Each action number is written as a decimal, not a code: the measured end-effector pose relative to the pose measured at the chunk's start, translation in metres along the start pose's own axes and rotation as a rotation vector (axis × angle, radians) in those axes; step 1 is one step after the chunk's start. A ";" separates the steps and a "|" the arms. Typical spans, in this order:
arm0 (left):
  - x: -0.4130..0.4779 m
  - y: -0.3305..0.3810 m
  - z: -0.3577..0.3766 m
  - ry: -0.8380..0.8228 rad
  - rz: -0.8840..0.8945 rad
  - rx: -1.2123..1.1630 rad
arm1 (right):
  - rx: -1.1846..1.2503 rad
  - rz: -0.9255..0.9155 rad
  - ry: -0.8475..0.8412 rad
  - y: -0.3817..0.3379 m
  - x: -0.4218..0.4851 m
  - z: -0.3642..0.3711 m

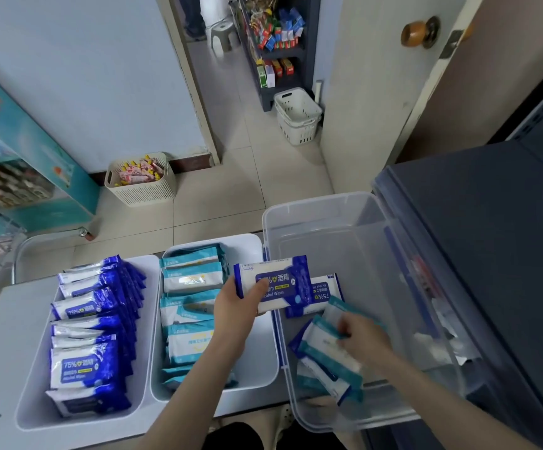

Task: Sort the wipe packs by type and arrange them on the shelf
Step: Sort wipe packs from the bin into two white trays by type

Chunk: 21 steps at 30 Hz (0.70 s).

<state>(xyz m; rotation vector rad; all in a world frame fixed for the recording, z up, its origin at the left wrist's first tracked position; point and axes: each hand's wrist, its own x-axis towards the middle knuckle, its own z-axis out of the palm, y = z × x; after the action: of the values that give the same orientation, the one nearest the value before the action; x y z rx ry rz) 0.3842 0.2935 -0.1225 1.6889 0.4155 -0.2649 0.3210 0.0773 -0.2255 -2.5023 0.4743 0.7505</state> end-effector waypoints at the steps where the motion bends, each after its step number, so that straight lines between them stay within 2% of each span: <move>1: -0.001 0.001 -0.001 0.002 -0.002 -0.012 | -0.003 0.015 0.049 0.005 0.006 -0.008; 9: -0.006 -0.002 -0.008 0.018 -0.032 -0.013 | -0.251 0.055 0.094 0.018 0.029 -0.008; 16: -0.005 -0.010 -0.027 0.052 -0.044 -0.060 | -0.097 0.070 0.067 0.012 0.021 -0.016; 18: -0.003 -0.012 -0.036 0.072 -0.056 -0.095 | -0.071 0.046 0.118 0.004 0.017 -0.026; 21: 0.000 -0.011 -0.051 0.110 -0.056 -0.153 | 0.101 -0.047 0.226 -0.017 0.008 -0.047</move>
<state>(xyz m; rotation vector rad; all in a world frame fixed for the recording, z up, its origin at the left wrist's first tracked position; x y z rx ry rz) 0.3768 0.3447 -0.1247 1.5476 0.5522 -0.1767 0.3548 0.0641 -0.1901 -2.5043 0.5155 0.4159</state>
